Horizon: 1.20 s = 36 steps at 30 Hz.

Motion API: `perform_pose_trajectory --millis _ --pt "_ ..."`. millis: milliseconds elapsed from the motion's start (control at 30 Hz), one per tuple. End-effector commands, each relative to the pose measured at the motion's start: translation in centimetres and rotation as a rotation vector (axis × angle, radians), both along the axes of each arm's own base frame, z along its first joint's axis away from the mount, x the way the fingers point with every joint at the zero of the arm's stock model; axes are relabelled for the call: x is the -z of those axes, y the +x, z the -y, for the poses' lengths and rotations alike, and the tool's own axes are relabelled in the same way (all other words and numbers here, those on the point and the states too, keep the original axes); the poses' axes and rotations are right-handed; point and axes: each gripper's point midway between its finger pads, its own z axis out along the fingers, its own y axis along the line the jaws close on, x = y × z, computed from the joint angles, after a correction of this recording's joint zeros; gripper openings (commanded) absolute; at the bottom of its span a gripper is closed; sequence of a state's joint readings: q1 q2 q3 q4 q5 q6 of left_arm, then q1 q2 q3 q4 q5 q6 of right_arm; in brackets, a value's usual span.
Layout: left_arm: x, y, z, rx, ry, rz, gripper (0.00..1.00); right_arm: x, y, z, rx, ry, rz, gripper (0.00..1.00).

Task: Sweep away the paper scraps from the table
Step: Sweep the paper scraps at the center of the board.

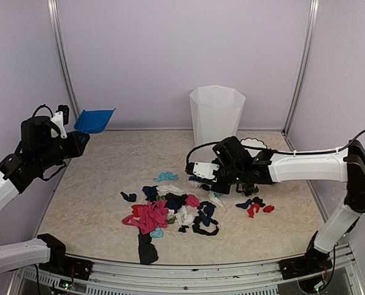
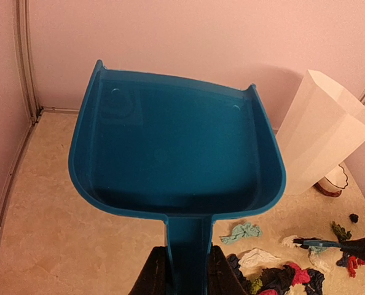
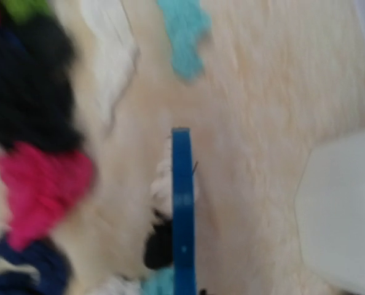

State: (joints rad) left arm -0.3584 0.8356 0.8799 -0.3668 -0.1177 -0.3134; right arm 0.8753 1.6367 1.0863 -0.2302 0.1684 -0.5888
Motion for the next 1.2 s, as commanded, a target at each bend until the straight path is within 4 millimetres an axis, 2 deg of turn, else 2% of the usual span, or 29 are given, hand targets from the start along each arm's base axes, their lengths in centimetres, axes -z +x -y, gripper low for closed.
perform_pose_trajectory --millis 0,200,367,500,567,733,933,1000,1067,1167 --pt "-0.7 -0.1 0.0 0.007 -0.019 0.028 0.0 -5.5 -0.4 0.0 0.083 0.093 0.069 0.0" --pt "-0.8 -0.2 0.1 0.012 -0.019 0.031 0.0 -10.3 1.3 5.8 0.403 0.101 0.209 0.0" --pt "-0.9 -0.3 0.1 0.019 -0.024 0.036 0.0 -12.0 1.2 11.9 0.667 0.15 0.274 0.0" --pt "-1.0 -0.3 0.4 0.032 -0.029 0.035 0.0 -11.8 1.5 18.8 0.995 0.25 0.233 0.0" --pt "-1.0 -0.3 0.5 0.039 -0.031 0.036 0.0 -11.1 1.5 21.3 1.096 0.267 0.215 0.0" --pt "-1.1 -0.4 0.6 0.046 -0.033 0.04 0.0 -8.4 1.6 25.2 1.217 0.217 0.268 0.0" --pt "-0.9 -0.4 0.8 0.056 -0.032 0.032 0.0 -3.8 2.8 28.7 1.356 0.068 0.22 0.0" --pt "-1.0 -0.4 0.7 0.054 -0.034 0.035 0.0 -2.1 3.2 28.8 1.381 0.051 0.164 0.0" --pt "-1.2 -0.5 0.7 0.052 -0.035 0.043 0.0 0.6 3.7 27.8 1.34 0.019 0.068 0.0" --pt "-1.2 -0.6 0.7 0.052 -0.036 0.042 0.0 3.6 3.9 26.1 1.295 -0.002 -0.058 0.0"
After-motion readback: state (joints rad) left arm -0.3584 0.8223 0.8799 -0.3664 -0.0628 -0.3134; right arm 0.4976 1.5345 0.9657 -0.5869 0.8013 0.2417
